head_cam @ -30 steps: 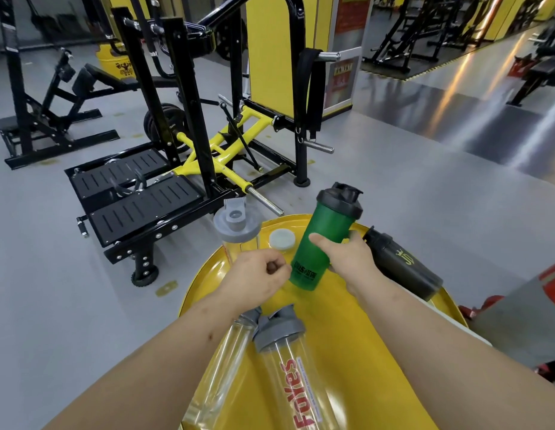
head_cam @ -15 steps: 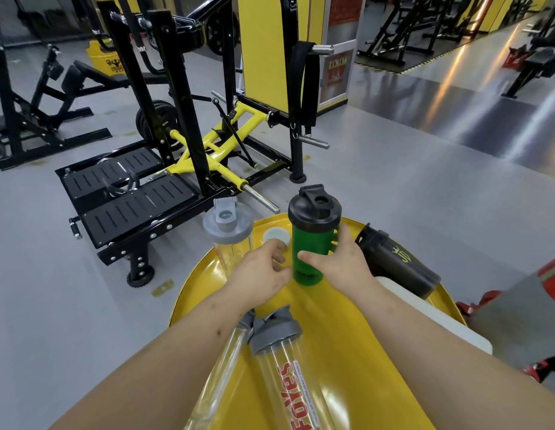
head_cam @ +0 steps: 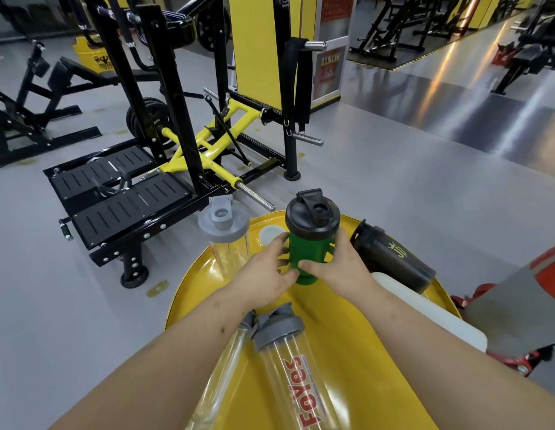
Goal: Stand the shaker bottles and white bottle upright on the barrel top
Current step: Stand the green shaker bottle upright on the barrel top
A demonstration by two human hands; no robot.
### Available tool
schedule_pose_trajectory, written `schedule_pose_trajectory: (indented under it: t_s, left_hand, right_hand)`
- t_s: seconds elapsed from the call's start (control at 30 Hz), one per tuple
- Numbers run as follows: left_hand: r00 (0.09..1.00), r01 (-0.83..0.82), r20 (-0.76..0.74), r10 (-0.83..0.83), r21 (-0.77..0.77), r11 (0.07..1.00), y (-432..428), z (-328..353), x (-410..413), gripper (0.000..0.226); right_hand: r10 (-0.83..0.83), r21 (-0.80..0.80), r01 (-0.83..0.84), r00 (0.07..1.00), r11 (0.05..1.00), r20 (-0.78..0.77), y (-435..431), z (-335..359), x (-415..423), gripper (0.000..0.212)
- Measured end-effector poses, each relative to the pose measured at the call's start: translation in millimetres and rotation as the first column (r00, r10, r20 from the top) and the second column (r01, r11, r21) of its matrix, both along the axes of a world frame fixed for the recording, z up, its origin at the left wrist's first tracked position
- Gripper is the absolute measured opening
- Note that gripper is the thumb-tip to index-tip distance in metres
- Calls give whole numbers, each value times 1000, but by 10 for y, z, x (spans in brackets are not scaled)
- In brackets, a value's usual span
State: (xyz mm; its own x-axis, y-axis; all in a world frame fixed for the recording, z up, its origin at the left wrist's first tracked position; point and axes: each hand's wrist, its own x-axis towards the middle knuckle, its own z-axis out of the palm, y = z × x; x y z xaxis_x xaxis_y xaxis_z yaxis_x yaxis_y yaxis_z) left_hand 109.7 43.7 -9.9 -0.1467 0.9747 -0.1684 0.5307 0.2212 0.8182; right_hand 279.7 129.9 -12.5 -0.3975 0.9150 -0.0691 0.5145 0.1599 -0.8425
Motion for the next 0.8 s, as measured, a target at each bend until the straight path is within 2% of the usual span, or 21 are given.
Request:
schedule_pose_trajectory:
  t_s: [0.63,0.8]
  left_hand:
    - [999,34,-25,-35,-9,999,9,-26,-91,84]
    - [996,23,-86,-23,-3,1000,-23,6,-86,80]
  right_hand:
    - [-44,21,43,996,999,82,-93,-6,-68,85]
    - [-49,15,47,994,999,102,-119,29,-74,90]
